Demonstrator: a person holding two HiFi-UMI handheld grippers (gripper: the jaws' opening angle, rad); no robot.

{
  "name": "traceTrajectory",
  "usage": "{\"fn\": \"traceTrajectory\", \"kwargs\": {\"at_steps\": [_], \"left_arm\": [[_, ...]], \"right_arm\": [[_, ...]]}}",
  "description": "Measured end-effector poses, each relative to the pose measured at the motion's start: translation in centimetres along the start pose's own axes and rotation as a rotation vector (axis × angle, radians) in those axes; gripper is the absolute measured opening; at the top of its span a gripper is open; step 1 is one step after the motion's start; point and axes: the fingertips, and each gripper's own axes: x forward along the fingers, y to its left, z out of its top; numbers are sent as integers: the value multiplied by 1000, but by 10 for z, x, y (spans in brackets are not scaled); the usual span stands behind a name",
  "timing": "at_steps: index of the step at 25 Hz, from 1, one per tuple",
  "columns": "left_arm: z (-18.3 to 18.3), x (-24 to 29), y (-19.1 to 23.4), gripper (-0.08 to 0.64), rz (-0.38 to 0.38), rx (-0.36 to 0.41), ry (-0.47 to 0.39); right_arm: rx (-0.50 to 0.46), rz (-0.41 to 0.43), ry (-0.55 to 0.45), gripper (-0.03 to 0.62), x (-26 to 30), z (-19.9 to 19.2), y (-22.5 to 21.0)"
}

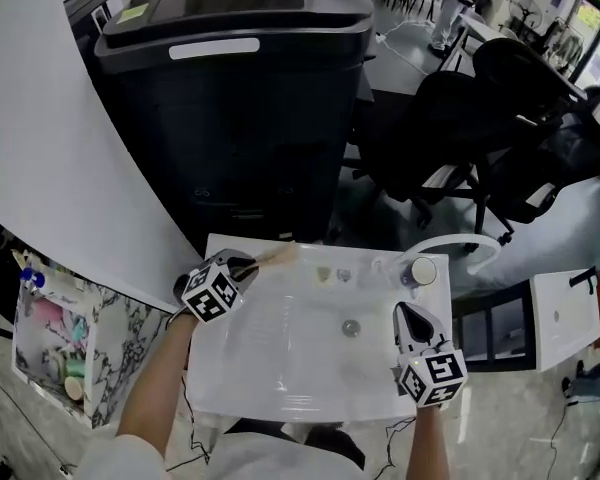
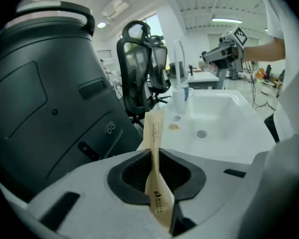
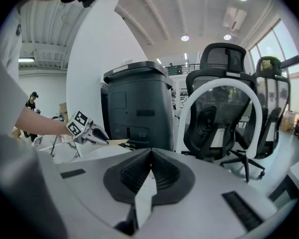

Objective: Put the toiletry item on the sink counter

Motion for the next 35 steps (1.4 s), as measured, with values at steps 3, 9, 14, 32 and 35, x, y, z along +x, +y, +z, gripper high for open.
{"fn": "traceTrajectory", "kwargs": {"at_steps": [3, 9, 14, 32, 35], "left_arm": [[-8, 25, 0, 49, -65, 53, 21], [-24, 67, 1, 48, -134, 148, 91], [-32, 88, -1, 49, -164, 136, 105], [-10, 61, -3, 179, -146, -94, -50], [8, 28, 5, 179, -57, -213, -155]], "right_arm": [[1, -35, 40, -3, 7, -11, 0], [69, -86, 63, -3, 20, -18, -7], [102, -74, 60, -3, 28, -16, -6], [55, -24, 57, -5, 23, -4, -8], [-2, 19, 12, -3, 10, 10, -5]]}}
